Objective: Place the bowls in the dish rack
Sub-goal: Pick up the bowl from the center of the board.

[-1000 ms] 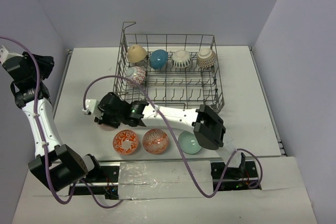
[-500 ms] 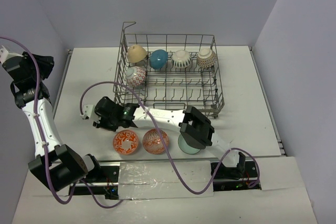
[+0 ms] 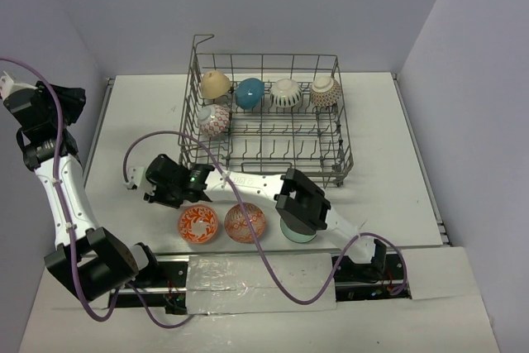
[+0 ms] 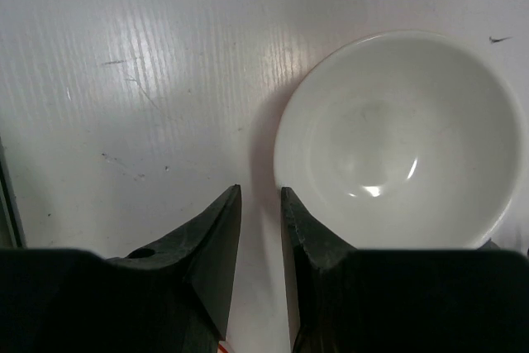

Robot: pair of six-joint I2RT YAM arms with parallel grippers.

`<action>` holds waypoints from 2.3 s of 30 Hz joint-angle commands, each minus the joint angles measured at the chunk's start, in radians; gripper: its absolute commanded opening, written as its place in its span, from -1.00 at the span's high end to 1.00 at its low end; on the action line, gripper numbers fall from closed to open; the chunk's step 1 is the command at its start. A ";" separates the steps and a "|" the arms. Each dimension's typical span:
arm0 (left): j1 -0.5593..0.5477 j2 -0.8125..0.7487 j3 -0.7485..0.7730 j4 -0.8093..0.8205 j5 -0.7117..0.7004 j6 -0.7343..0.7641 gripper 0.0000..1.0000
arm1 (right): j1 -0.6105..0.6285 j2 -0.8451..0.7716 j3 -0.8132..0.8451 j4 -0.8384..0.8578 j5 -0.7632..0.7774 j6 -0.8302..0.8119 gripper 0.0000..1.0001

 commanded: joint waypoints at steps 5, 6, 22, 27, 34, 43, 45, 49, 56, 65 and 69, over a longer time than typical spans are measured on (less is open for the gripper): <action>0.006 0.008 -0.007 0.055 0.039 -0.016 0.28 | -0.007 0.039 0.065 0.003 -0.007 0.013 0.32; 0.006 0.011 -0.007 0.055 0.042 -0.019 0.28 | -0.009 0.042 0.067 0.003 -0.007 0.016 0.33; 0.006 0.009 -0.013 0.067 0.057 -0.027 0.28 | -0.011 0.028 0.048 0.040 0.072 0.007 0.16; 0.006 0.009 -0.013 0.067 0.059 -0.028 0.28 | -0.012 0.039 0.062 0.046 0.103 0.013 0.19; 0.006 0.011 -0.016 0.072 0.067 -0.031 0.28 | -0.014 0.051 0.068 0.047 0.123 0.014 0.41; 0.005 0.011 -0.018 0.077 0.077 -0.039 0.28 | -0.017 0.059 0.074 0.049 0.160 0.011 0.48; 0.005 0.009 -0.021 0.080 0.077 -0.041 0.28 | -0.017 0.061 0.074 0.050 0.166 0.007 0.48; 0.005 0.011 -0.019 0.078 0.077 -0.041 0.28 | -0.018 0.061 0.074 0.050 0.172 0.007 0.68; 0.005 0.009 -0.019 0.077 0.074 -0.039 0.28 | -0.017 0.050 0.064 0.053 0.169 0.011 0.99; 0.005 0.008 -0.019 0.077 0.073 -0.039 0.28 | -0.017 0.019 0.028 0.064 0.152 0.022 1.00; 0.005 0.006 -0.018 0.074 0.070 -0.039 0.28 | -0.017 -0.030 -0.014 0.076 0.112 0.037 1.00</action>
